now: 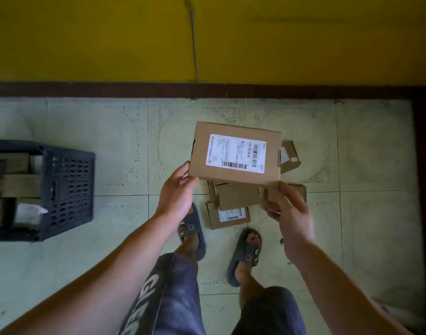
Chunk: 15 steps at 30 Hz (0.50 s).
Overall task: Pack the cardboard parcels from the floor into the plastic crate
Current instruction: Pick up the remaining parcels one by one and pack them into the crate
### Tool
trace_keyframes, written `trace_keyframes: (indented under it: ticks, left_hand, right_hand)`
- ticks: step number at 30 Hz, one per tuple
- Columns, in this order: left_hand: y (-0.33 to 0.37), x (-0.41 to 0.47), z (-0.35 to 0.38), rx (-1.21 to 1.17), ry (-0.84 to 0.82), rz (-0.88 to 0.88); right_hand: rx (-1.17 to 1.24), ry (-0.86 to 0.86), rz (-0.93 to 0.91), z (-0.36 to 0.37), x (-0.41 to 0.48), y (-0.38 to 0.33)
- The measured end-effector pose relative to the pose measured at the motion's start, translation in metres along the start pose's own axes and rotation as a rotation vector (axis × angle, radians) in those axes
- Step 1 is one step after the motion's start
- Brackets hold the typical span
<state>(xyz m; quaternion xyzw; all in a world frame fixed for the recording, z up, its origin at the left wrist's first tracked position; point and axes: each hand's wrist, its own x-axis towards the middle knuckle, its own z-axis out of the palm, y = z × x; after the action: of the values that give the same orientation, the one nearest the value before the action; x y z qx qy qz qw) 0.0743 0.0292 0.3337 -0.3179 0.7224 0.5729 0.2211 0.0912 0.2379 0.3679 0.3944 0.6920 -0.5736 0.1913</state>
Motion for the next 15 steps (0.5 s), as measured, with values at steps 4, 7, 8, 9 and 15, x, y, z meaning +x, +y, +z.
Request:
trace_keyframes:
  ticks: [4, 7, 8, 9, 15]
  left_hand:
    - [0.014, -0.07, -0.029, -0.053, 0.059, 0.012]
    - [0.012, -0.125, -0.053, -0.064, 0.105, 0.002]
    - [0.01, -0.144, -0.06, -0.058, 0.111, -0.005]
    - [0.008, -0.165, -0.068, -0.046, 0.112, -0.006]
    - [-0.019, -0.281, -0.112, -0.149, 0.278, 0.03]
  right_hand:
    - [-0.025, -0.043, -0.057, -0.02, -0.065, -0.019]
    - [-0.079, -0.097, -0.132, -0.035, -0.107, -0.027]
    - [-0.098, -0.119, -0.153, -0.04, -0.12, -0.028]
    - [-0.109, -0.149, -0.176, -0.045, -0.134, -0.029]
    - [-0.282, -0.383, -0.341, -0.047, -0.213, -0.023]
